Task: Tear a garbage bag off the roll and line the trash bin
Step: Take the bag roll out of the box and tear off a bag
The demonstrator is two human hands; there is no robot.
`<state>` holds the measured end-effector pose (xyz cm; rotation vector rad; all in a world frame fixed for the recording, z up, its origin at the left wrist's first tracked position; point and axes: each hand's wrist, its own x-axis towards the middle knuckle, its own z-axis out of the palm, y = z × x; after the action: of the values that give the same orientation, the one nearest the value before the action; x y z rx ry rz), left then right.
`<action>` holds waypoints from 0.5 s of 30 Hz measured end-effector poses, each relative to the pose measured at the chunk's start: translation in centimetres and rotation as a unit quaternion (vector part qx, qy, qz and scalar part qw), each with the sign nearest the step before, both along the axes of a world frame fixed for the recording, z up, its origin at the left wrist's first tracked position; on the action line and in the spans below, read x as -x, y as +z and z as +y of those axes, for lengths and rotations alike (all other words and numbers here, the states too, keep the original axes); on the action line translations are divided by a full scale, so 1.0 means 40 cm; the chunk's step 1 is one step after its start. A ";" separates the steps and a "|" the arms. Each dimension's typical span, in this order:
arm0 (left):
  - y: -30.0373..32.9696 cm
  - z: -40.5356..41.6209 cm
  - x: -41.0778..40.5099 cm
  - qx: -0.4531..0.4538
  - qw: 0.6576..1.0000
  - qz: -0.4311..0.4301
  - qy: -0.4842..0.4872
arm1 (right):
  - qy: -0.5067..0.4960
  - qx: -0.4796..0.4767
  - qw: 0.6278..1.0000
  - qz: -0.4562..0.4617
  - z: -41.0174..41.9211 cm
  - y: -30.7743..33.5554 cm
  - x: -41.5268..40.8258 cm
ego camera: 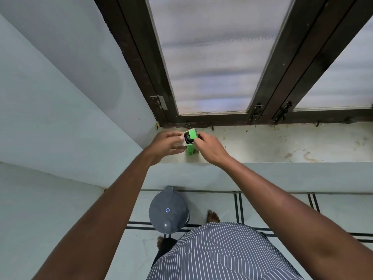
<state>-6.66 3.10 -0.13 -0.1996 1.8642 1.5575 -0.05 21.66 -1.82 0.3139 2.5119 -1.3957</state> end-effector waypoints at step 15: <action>-0.033 -0.012 -0.033 0.062 0.994 0.088 -0.018 | -0.120 0.007 0.979 0.163 0.011 -0.006 0.000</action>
<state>-5.32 2.63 -1.47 -0.0846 2.0932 1.4755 -0.04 22.08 -2.04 0.4286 2.7996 -1.6742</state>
